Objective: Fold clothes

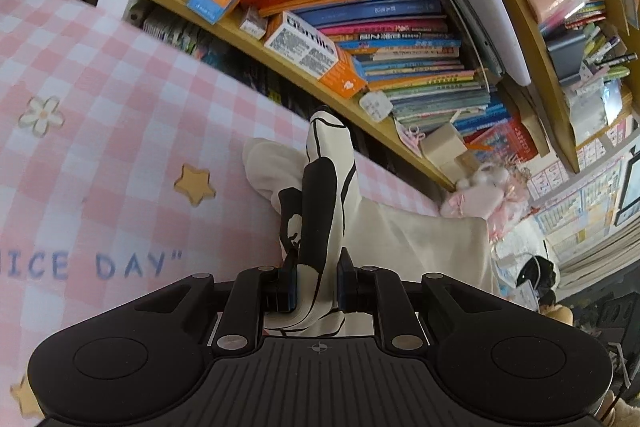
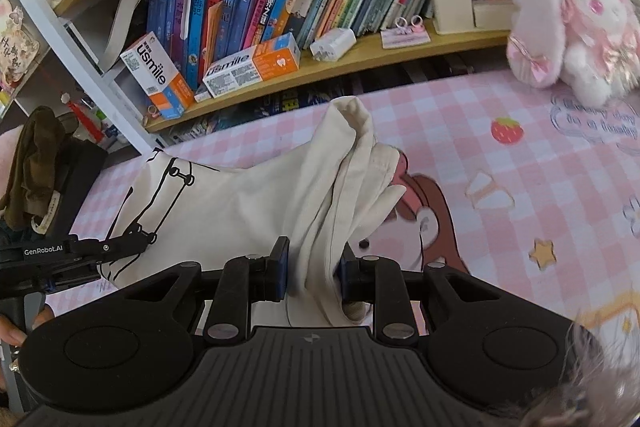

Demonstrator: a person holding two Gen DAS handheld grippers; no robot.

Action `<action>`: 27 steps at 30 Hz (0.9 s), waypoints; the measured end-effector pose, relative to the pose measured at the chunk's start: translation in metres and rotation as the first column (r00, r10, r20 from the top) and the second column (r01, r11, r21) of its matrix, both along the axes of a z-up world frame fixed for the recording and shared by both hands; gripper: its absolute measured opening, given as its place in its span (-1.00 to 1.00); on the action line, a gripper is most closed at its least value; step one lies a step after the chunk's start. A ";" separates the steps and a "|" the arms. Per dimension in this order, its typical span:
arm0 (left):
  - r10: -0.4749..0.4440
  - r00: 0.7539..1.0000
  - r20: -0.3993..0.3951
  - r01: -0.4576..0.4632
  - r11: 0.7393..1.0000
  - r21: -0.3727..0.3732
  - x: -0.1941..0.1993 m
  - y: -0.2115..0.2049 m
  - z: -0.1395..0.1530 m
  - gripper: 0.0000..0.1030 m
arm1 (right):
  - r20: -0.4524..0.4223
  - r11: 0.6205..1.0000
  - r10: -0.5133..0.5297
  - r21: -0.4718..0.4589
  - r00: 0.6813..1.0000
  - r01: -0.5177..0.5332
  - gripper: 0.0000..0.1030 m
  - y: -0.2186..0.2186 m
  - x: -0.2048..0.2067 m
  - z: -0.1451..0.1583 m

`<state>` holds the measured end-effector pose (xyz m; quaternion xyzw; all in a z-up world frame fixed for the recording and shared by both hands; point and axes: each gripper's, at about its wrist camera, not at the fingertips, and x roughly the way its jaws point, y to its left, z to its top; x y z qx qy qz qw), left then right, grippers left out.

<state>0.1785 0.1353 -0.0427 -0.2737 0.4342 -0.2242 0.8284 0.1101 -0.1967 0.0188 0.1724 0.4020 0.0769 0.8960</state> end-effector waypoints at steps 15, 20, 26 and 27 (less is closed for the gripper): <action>0.035 0.998 0.055 -0.038 0.998 0.047 0.075 -0.016 -0.003 -0.70 | 0.058 0.999 0.052 0.014 0.997 -0.053 -0.59 -0.019 0.088 -0.010; 0.050 0.996 0.068 -0.054 0.997 0.049 0.092 -0.019 -0.008 -0.70 | 0.070 0.997 0.069 0.030 0.995 -0.071 -0.58 -0.026 0.115 -0.017; 0.050 0.996 0.079 -0.051 0.999 0.011 0.102 -0.016 -0.019 -0.70 | 0.091 0.994 0.091 0.057 0.992 -0.096 -0.59 -0.035 0.134 -0.028; 0.052 0.996 0.075 -0.052 0.999 0.004 0.103 -0.015 -0.022 -0.69 | 0.090 0.993 0.089 0.063 0.992 -0.095 -0.59 -0.036 0.135 -0.030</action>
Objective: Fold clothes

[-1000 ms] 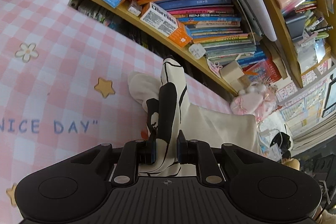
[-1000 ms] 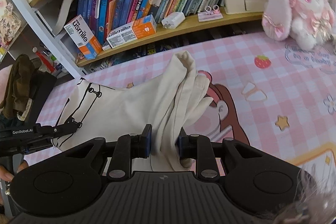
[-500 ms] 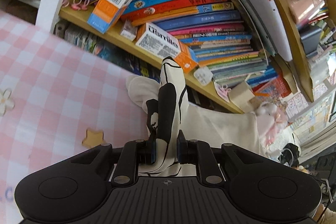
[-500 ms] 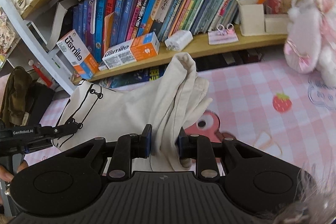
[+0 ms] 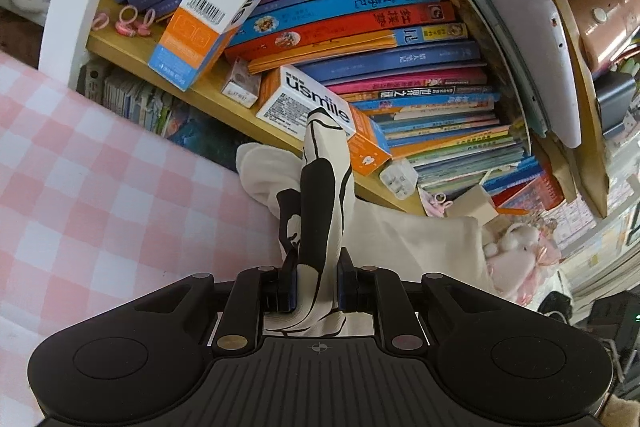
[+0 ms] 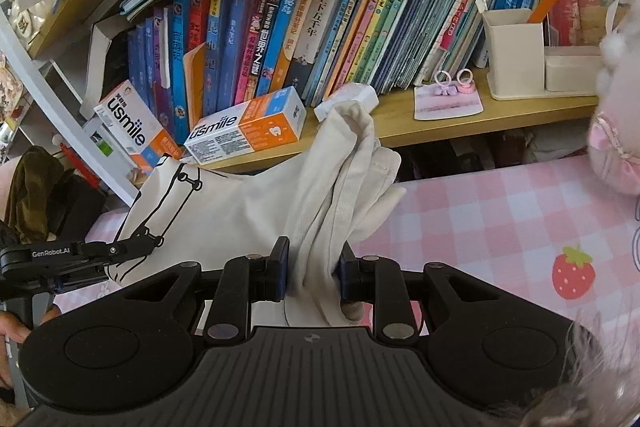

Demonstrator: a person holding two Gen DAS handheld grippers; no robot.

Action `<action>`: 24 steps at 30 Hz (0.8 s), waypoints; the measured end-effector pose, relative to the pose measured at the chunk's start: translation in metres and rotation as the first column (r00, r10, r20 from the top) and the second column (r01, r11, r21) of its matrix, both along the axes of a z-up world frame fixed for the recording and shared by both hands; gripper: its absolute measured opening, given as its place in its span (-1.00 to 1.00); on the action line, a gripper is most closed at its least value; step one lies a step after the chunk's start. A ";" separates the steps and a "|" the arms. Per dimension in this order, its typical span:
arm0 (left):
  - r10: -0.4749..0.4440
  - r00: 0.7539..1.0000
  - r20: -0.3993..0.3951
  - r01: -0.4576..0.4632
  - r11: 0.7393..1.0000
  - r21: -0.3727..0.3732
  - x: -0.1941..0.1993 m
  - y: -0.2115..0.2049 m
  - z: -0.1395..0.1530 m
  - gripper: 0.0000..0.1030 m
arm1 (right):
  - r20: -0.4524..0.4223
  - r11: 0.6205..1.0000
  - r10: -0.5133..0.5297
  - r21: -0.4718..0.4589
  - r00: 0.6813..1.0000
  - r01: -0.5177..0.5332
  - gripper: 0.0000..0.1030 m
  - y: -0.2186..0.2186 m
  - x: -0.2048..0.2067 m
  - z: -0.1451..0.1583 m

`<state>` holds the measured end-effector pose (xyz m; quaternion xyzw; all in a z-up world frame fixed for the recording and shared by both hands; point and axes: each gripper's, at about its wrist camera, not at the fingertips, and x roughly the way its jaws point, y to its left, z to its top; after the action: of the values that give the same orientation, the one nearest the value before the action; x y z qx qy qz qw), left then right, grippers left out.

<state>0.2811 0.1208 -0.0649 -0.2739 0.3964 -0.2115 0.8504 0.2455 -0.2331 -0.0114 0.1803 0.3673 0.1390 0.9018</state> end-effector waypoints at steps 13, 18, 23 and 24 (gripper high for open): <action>0.085 0.986 -0.144 -0.103 0.987 -0.126 0.006 0.019 -0.049 -0.51 | -0.127 0.970 -0.088 0.214 0.988 0.114 -0.45 -0.028 0.010 -0.056; 0.116 0.978 -0.173 -0.138 0.983 -0.119 0.007 0.020 -0.048 -0.35 | -0.175 0.929 -0.137 0.319 0.975 0.188 -0.28 -0.040 0.007 -0.070; 0.195 0.971 -0.139 -0.200 0.980 -0.022 -0.003 0.027 -0.031 0.07 | -0.174 0.929 -0.192 0.284 0.966 0.236 0.04 -0.038 0.001 -0.062; 0.203 0.971 -0.129 -0.206 0.978 -0.014 -0.006 0.029 -0.027 0.07 | -0.169 0.932 -0.199 0.272 0.965 0.240 0.13 -0.038 -0.002 -0.059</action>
<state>0.2749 0.1503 -0.0923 -0.3376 0.4166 -0.1103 0.8369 0.2432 -0.2716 -0.0705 0.3600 0.3823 0.0767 0.8476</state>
